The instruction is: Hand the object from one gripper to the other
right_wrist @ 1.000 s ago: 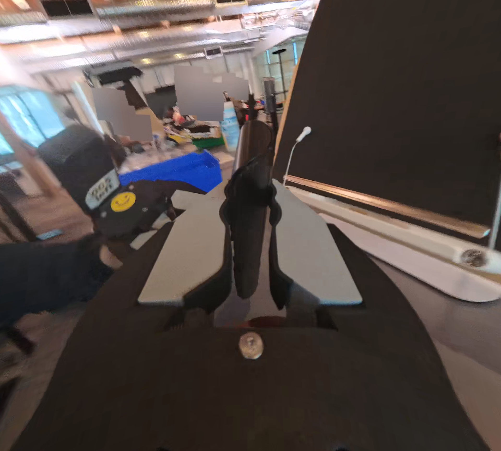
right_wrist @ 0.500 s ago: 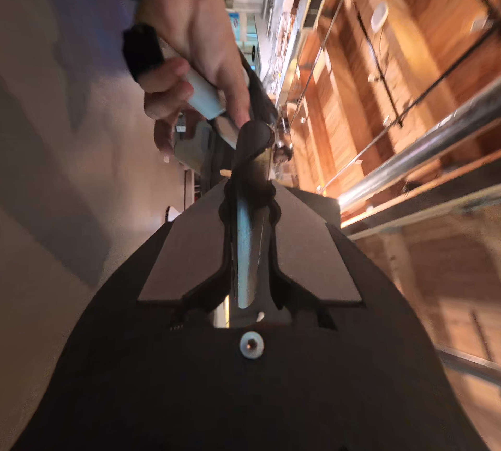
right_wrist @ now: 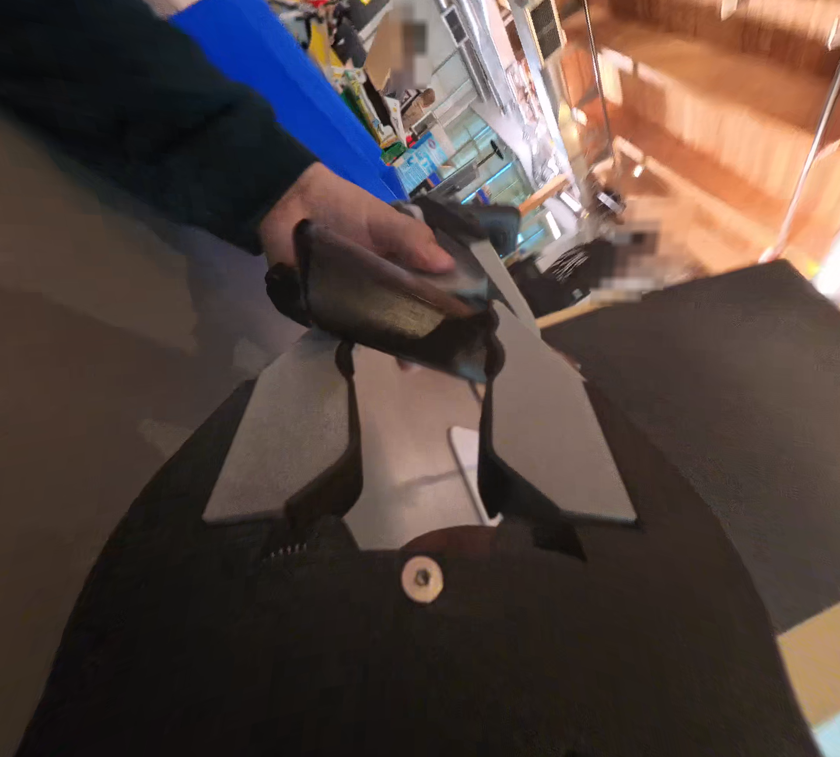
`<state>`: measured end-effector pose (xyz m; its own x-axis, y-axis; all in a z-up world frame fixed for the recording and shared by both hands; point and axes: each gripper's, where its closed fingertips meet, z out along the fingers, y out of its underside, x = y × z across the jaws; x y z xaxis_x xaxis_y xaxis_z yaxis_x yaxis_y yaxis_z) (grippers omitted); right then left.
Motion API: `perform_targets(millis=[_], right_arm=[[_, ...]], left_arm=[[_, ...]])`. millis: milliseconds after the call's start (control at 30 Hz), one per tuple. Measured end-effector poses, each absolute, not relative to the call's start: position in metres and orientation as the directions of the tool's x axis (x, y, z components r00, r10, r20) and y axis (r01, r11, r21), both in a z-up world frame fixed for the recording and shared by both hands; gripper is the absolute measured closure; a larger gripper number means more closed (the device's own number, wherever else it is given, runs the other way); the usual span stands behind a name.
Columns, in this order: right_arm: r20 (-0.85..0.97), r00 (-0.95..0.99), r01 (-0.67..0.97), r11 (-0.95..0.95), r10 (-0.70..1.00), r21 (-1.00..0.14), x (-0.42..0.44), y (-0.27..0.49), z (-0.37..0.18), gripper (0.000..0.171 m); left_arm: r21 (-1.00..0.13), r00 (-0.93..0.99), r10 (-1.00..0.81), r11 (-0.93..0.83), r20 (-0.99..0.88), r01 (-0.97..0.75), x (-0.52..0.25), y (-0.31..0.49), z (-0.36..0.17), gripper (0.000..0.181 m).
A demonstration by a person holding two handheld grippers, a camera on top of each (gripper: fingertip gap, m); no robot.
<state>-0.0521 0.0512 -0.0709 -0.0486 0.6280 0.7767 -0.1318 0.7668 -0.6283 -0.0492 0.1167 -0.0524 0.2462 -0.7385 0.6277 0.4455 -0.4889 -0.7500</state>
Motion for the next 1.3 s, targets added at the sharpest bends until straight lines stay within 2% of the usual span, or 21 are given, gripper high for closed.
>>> perform_targets(millis=[33, 67, 133, 167, 233, 267, 300, 400, 500, 600, 700, 767, 867, 1000, 1033, 1300], right_arm=[[0.718, -0.073, -0.138, 0.706, 0.692, -0.695, -0.053, 0.059, -0.069, 0.112], [0.676, -0.096, -0.138, 0.663, 0.730, -0.736, -0.053, 0.064, -0.069, 0.110], [0.603, -0.115, -0.102, 0.595, 0.789, -0.797, -0.052, 0.075, -0.073, 0.093], [0.598, -0.130, -0.056, 0.596, 0.791, -0.801, -0.051, 0.081, -0.080, 0.098], [0.689, -0.103, -0.001, 0.692, 0.718, -0.721, -0.049, 0.090, -0.089, 0.100], [0.688, -0.067, -0.014, 0.689, 0.723, -0.725, -0.048, 0.093, -0.084, 0.106], [0.629, -0.096, -0.013, 0.631, 0.771, -0.776, -0.048, 0.093, -0.083, 0.106], [0.367, -0.165, -0.003, 0.371, 0.916, -0.929, -0.049, 0.102, -0.072, 0.091], [0.156, -0.129, -0.061, 0.149, 0.979, -0.987, -0.043, 0.125, -0.053, 0.091], [-0.042, -0.128, -0.090, -0.054, 0.991, -0.994, -0.040, 0.143, -0.043, 0.095], [-0.175, -0.098, -0.057, -0.181, 0.980, -0.982, -0.045, 0.157, -0.047, 0.111], [-0.246, -0.147, -0.041, -0.255, 0.958, -0.966, -0.049, 0.151, -0.047, 0.118], [-0.341, -0.196, -0.002, -0.348, 0.919, -0.937, -0.059, 0.142, -0.050, 0.118], [-0.380, -0.266, 0.098, -0.367, 0.886, -0.925, -0.071, 0.122, -0.066, 0.129], [-0.375, -0.302, 0.102, -0.361, 0.877, -0.927, -0.071, 0.116, -0.067, 0.139], [-0.355, -0.337, 0.141, -0.326, 0.872, -0.935, -0.069, 0.118, -0.067, 0.145]], left_arm=[[-0.771, 0.304, -0.734, -0.453, 0.607, 0.448, -0.056, 0.120, -0.052, 0.146], [-0.782, 0.341, -0.725, -0.436, 0.598, 0.445, -0.060, 0.123, -0.053, 0.146], [-0.751, 0.314, -0.728, -0.403, 0.610, 0.523, -0.069, 0.126, -0.044, 0.149], [-0.718, 0.277, -0.732, -0.392, 0.622, 0.576, -0.078, 0.125, -0.036, 0.155], [-0.650, 0.251, -0.718, -0.352, 0.649, 0.673, -0.101, 0.127, -0.026, 0.163], [-0.675, 0.296, -0.713, -0.327, 0.635, 0.661, -0.107, 0.128, -0.028, 0.162], [-0.705, 0.334, -0.714, -0.310, 0.616, 0.638, -0.110, 0.127, -0.028, 0.162], [-0.790, 0.463, -0.701, -0.237, 0.542, 0.566, -0.111, 0.127, -0.027, 0.162], [-0.922, 0.644, -0.667, -0.190, 0.374, 0.337, -0.096, 0.130, -0.042, 0.162], [-0.950, 0.711, -0.634, -0.261, 0.303, 0.172, -0.078, 0.135, -0.066, 0.161], [-0.910, 0.638, -0.659, -0.371, 0.398, 0.184, -0.057, 0.131, -0.076, 0.161], [-0.888, 0.603, -0.667, -0.426, 0.437, 0.173, -0.045, 0.128, -0.082, 0.161], [-0.872, 0.582, -0.672, -0.468, 0.458, 0.145, -0.032, 0.126, -0.091, 0.162], [-0.868, 0.512, -0.714, -0.476, 0.477, 0.145, -0.020, 0.119, -0.088, 0.161], [-0.870, 0.518, -0.714, -0.474, 0.471, 0.138, -0.021, 0.118, -0.089, 0.161], [-0.872, 0.567, -0.686, -0.471, 0.456, 0.132, -0.026, 0.123, -0.090, 0.161]])
